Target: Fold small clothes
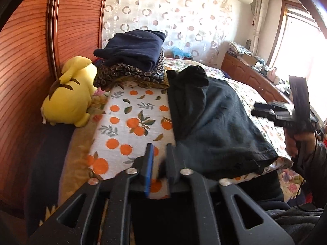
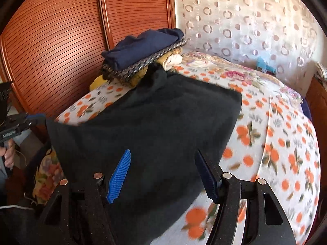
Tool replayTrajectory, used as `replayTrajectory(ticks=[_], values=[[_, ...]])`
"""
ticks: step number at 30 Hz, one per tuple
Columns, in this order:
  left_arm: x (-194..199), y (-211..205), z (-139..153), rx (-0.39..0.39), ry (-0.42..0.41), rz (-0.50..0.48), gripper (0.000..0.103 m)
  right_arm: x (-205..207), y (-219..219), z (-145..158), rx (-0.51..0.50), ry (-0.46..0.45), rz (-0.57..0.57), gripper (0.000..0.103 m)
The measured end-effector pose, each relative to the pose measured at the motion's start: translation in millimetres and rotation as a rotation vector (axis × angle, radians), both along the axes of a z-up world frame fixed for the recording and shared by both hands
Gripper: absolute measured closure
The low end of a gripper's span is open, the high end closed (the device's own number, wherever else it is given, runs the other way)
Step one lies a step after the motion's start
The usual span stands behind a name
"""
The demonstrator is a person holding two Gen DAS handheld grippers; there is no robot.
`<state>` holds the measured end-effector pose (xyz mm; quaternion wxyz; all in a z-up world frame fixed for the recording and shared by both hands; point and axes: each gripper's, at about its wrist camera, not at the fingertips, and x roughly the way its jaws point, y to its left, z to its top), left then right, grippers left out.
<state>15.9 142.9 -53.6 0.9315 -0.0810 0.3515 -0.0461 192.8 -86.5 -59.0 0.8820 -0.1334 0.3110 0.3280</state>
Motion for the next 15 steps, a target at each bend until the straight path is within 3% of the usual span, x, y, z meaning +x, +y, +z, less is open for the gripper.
replayTrajectory(ticks=[1, 2, 4, 11, 13, 14, 15], values=[[1.6, -0.3, 0.4, 0.001, -0.003, -0.002, 0.054, 8.4, 3.0, 2.7, -0.003, -0.008, 0.003, 0.036], [4.2, -0.4, 0.5, -0.002, -0.009, -0.006, 0.045, 17.5, 7.4, 5.1, -0.003, -0.005, 0.009, 0.037], [12.8, -1.6, 0.4, -0.022, -0.011, -0.023, 0.037, 38.1, 17.5, 9.2, 0.003, 0.009, 0.025, 0.043], [46.9, -10.8, -14.0, -0.040, 0.014, -0.051, 0.037, 112.9, 81.4, 5.8, 0.011, 0.130, 0.101, 0.065], [50.9, -11.4, -18.7, -0.046, 0.026, -0.056, 0.037, 130.9, 101.5, 4.2, -0.015, 0.149, 0.106, 0.081], [51.8, -11.1, -20.1, -0.050, 0.029, -0.055, 0.037, 138.6, 111.1, 5.7, -0.016, 0.157, 0.121, 0.094], [52.5, -10.0, -21.7, -0.057, 0.031, -0.053, 0.037, 146.2, 119.2, 9.3, -0.012, 0.162, 0.140, 0.097]])
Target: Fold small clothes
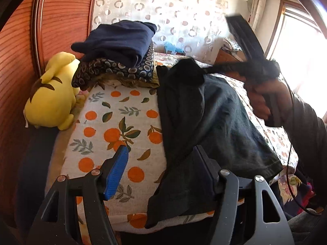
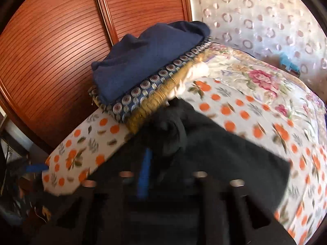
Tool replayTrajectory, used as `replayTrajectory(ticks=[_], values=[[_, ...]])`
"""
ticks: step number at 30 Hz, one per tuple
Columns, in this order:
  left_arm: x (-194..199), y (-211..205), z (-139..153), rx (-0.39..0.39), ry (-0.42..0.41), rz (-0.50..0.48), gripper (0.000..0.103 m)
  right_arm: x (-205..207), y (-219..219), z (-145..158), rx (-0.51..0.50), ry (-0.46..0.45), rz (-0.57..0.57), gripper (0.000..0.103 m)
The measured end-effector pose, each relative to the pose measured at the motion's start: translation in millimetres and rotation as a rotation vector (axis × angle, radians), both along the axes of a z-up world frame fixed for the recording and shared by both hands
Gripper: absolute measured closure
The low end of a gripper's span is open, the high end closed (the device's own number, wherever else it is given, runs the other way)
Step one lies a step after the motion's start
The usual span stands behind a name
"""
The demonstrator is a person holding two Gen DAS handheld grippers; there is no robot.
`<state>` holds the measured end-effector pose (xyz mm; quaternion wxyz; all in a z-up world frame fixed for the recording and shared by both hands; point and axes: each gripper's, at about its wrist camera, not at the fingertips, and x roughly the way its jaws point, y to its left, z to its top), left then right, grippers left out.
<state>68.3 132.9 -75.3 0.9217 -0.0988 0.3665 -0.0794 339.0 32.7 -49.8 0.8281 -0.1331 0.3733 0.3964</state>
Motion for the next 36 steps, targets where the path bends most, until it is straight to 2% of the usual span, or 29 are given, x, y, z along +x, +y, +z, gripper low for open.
replayTrajectory(ticks=[5, 8, 11, 13, 14, 15, 16, 21, 26, 31, 36], values=[[1.6, 3.1, -4.3, -0.013, 0.002, 0.003, 0.037, 16.9, 42.6, 21.4, 0.027, -0.021, 0.054, 0.099], [3.0, 3.1, -6.3, -0.019, 0.002, 0.002, 0.037, 20.2, 60.5, 15.0, -0.018, -0.062, 0.040, 0.099], [5.2, 1.5, -8.7, -0.027, 0.006, -0.005, 0.037, 27.7, 64.3, 3.3, -0.037, -0.054, 0.012, 0.096], [6.8, -0.8, -10.2, -0.030, 0.010, -0.012, 0.037, 30.9, 57.2, 1.3, -0.032, -0.052, -0.020, 0.080], [7.8, -1.7, -10.6, -0.035, 0.010, -0.018, 0.037, 30.8, 52.4, 4.4, -0.027, -0.069, -0.034, 0.061], [9.0, -2.3, -10.7, -0.037, 0.012, -0.018, 0.037, 27.3, 43.7, 7.1, -0.021, -0.089, -0.039, 0.047], [10.3, -3.2, -10.6, -0.038, 0.015, -0.019, 0.037, 21.6, 37.4, 11.2, -0.021, -0.100, -0.048, 0.045], [8.4, -7.7, -9.1, -0.038, 0.007, -0.023, 0.037, -21.8, -32.1, 16.1, -0.016, -0.119, -0.110, 0.043], [0.0, -14.4, -16.0, -0.024, 0.033, -0.023, 0.037, -83.4, -100.8, -5.0, -0.046, -0.100, -0.181, 0.043], [-9.1, -17.9, -25.1, -0.016, 0.068, -0.018, 0.037, -130.0, -137.2, -34.2, -0.041, -0.036, -0.237, 0.043], [-24.9, -21.2, -26.5, -0.033, 0.071, 0.002, 0.037, -157.5, -161.8, -41.8, 0.009, 0.018, -0.288, 0.043]])
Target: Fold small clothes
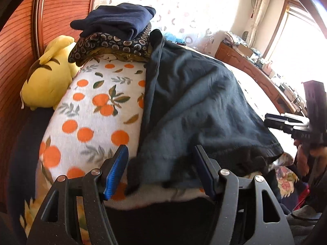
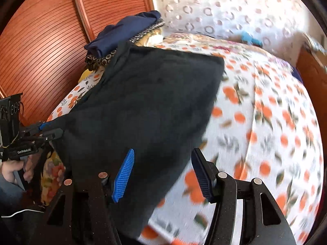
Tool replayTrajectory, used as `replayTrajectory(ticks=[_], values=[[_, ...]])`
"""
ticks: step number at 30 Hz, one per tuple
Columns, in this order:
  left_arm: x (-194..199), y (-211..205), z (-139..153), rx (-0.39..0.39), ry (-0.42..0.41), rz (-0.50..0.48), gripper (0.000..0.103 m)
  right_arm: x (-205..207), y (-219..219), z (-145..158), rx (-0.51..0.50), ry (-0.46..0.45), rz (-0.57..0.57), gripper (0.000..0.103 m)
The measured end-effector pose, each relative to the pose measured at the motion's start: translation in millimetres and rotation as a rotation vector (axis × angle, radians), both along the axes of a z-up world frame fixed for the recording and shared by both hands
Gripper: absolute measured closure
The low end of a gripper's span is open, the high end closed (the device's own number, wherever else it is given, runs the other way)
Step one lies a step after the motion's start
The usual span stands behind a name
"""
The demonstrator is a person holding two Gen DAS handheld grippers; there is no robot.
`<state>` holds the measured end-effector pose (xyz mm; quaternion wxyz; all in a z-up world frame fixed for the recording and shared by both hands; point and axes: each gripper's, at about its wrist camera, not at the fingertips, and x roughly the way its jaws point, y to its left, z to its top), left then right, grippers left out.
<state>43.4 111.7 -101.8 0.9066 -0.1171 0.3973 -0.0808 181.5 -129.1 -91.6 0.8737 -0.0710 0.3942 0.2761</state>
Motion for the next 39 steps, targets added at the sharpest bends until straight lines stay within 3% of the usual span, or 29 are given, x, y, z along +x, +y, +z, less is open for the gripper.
replayTrajectory(ticks=[7, 12, 16, 20, 26, 28, 29, 32, 35, 39], values=[[-12.5, -11.7, -0.2, 0.022, -0.007, 0.007, 0.037, -18.5, -7.2, -0.8, 0.004, 0.027, -0.007, 0.043], [-16.7, -14.3, -0.7, -0.046, -0.019, 0.027, 0.037, -20.6, -9.2, -6.7, -0.004, 0.047, -0.001, 0.043], [-18.9, -15.2, -1.4, -0.039, -0.028, 0.050, 0.047, -19.9, -7.5, -8.7, -0.002, 0.042, -0.006, 0.043], [-16.7, -11.5, -1.9, -0.059, -0.028, 0.054, 0.049, -24.1, -6.7, -9.2, -0.010, 0.025, -0.008, 0.043], [-10.6, -20.2, -2.1, -0.002, -0.032, 0.058, 0.049, -31.4, -2.1, -11.0, -0.029, 0.005, -0.017, 0.043], [-11.2, -22.8, -2.8, 0.024, -0.038, 0.056, 0.051, -32.9, -1.2, -11.4, -0.031, 0.005, -0.015, 0.048], [-11.5, -23.6, -3.5, 0.033, -0.040, 0.046, 0.072, -33.6, -1.1, -11.1, -0.025, 0.011, -0.006, 0.055], [-12.2, -18.6, -5.8, -0.004, -0.028, 0.035, 0.092, -38.3, 1.3, -10.0, -0.029, 0.005, 0.010, 0.070], [-14.4, -16.5, -4.6, -0.031, -0.027, 0.014, 0.095, -38.6, -0.8, -7.0, -0.023, 0.001, 0.006, 0.087], [-21.2, -10.9, 12.2, -0.079, -0.074, 0.004, 0.095, -37.8, -13.1, 6.7, 0.051, 0.003, 0.025, 0.093]])
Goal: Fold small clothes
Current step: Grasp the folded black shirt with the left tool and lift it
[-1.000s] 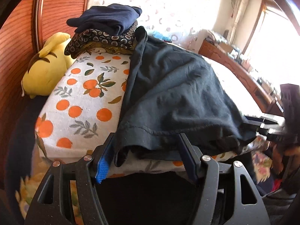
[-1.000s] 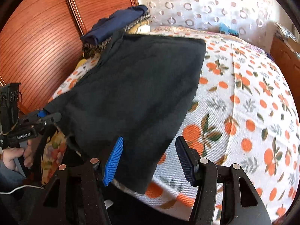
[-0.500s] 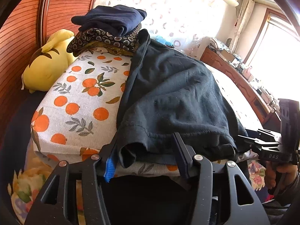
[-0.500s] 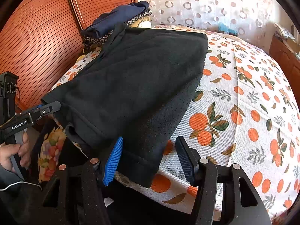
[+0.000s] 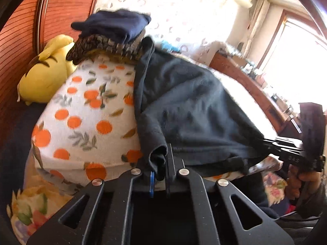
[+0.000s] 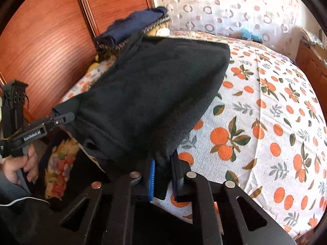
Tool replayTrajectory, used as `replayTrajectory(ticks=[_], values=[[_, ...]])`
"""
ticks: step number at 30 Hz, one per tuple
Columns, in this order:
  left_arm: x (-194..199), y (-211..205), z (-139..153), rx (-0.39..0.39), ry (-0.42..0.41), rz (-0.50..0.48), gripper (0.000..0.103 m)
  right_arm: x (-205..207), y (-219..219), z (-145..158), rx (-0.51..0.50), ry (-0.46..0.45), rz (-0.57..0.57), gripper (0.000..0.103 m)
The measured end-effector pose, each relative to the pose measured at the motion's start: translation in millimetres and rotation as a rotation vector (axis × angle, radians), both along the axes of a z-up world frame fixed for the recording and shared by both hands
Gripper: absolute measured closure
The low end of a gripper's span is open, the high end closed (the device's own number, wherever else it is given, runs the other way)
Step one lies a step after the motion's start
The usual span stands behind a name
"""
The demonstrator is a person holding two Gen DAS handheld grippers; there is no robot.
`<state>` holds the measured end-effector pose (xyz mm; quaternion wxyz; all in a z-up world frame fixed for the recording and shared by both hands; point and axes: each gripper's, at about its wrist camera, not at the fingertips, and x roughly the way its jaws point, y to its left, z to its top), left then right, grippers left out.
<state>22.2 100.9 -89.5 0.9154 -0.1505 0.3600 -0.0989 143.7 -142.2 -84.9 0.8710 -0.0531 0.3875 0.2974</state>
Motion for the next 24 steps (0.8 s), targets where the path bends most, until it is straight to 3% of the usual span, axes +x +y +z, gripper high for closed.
replayTrajectory(ticks=[6, 12, 18, 24], values=[[16.4, -8.2, 46.9, 0.023, -0.105, -0.049, 0.095, 19.4, -10.7, 37.1, 0.059, -0.052, 0.028, 0.094], [72.1, -10.0, 77.3, 0.026, -0.181, -0.047, 0.096, 61.4, -12.4, 62.1, 0.094, -0.087, 0.025, 0.094], [136.9, -9.6, 93.6, 0.035, -0.192, -0.049, 0.096, 122.1, 0.9, 78.5, 0.056, -0.106, 0.016, 0.094], [200.0, -6.0, 91.7, 0.077, -0.161, -0.023, 0.096, 183.8, 8.7, 77.9, 0.067, -0.079, -0.014, 0.094]])
